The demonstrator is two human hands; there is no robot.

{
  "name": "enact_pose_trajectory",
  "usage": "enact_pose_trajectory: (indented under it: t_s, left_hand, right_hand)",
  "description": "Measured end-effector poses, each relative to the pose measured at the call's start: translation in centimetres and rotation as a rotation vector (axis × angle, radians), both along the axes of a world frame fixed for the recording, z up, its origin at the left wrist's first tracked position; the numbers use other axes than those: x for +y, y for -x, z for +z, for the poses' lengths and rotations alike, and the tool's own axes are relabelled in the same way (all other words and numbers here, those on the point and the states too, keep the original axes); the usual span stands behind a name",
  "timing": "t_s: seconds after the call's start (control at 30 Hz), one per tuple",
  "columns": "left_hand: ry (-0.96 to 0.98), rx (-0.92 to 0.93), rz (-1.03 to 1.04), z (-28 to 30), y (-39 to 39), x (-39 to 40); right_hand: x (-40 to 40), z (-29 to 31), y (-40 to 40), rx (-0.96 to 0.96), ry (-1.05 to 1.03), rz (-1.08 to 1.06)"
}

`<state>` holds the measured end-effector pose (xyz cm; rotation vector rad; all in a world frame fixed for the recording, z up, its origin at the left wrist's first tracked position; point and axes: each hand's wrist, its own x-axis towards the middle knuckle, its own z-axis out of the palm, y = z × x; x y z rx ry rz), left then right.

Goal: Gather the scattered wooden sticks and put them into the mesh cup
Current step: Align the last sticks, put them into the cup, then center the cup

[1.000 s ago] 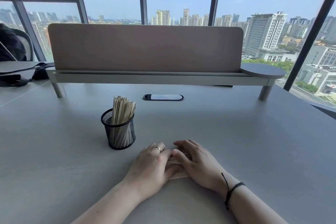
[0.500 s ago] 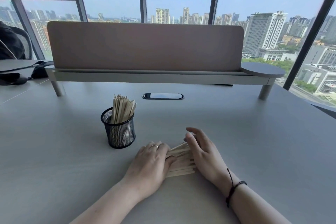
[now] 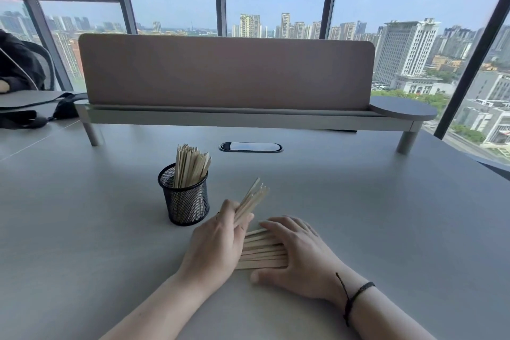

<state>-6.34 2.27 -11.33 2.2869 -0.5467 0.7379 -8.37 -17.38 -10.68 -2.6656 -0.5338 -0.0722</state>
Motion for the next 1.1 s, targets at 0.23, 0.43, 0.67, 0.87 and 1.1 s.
enact_pose_trajectory:
  t_s: [0.23, 0.43, 0.67, 0.87, 1.1]
  left_hand:
    - [0.374, 0.009, 0.004, 1.5, 0.4, 0.3]
    - [0.569, 0.124, 0.016, 1.1, -0.2, 1.6]
    - [0.544, 0.089, -0.007, 1.2, 0.1, 1.5]
    - [0.551, 0.074, -0.012, 1.3, 0.2, 1.4]
    - [0.600, 0.112, -0.039, 0.9, 0.0, 1.6]
  right_hand:
    - [1.8, -0.2, -0.1, -0.098, 0.072, 0.025]
    - [2.0, 0.4, 0.0, -0.038, 0.126, 0.018]
    - [2.2, 0.7, 0.1, 0.003, 0.060, 0.003]
    - [2.6, 1.9, 0.0, 0.117, 0.025, -0.061]
    - [3.2, 3.6, -0.9, 0.253, 0.039, -0.095]
